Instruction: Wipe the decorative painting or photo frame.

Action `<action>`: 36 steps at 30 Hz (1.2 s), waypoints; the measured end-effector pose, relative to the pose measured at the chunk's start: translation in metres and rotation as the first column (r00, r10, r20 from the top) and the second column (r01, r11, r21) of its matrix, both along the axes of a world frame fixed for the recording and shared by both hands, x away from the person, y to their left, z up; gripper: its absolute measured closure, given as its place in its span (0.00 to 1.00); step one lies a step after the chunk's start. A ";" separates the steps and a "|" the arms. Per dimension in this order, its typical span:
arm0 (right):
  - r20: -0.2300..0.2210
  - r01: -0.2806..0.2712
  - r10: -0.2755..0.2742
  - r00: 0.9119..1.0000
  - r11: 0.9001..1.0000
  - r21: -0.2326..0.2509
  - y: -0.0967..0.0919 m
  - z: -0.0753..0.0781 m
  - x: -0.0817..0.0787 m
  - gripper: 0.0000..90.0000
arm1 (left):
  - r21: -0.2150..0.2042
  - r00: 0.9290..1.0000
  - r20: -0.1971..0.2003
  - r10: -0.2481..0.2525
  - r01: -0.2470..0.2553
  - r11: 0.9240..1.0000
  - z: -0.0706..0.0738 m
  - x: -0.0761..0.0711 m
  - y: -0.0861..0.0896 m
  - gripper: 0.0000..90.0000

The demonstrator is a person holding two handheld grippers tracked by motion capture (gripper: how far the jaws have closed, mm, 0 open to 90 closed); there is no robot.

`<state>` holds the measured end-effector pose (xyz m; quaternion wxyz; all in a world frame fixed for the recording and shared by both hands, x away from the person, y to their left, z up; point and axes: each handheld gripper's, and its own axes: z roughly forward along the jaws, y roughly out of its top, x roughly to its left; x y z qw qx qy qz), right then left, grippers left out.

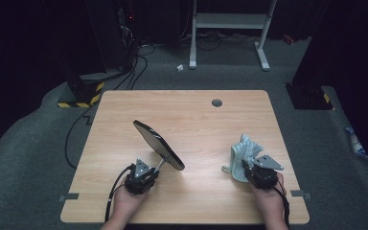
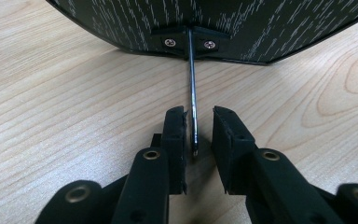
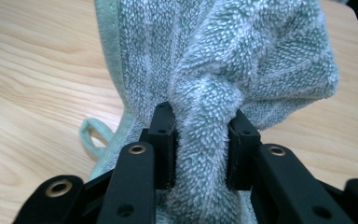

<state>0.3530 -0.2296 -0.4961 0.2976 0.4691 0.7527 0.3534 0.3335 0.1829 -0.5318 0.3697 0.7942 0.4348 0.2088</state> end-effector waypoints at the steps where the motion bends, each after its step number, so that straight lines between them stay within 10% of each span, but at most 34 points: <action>1: -0.007 0.004 -0.004 1.000 1.000 -0.003 -0.002 -0.002 0.001 0.75 | 0.000 1.000 0.000 0.000 0.000 1.000 0.000 0.000 0.000 0.82; 17: -0.062 0.052 -0.056 0.996 0.997 -0.063 -0.008 -0.020 0.011 0.67 | 0.000 1.000 0.000 -0.006 0.006 1.000 0.000 0.000 0.000 0.80; 36: -0.094 0.077 -0.080 0.992 0.996 -0.033 -0.003 -0.020 0.014 0.29 | -0.001 1.000 -0.003 -0.002 0.002 1.000 0.000 0.000 0.000 0.73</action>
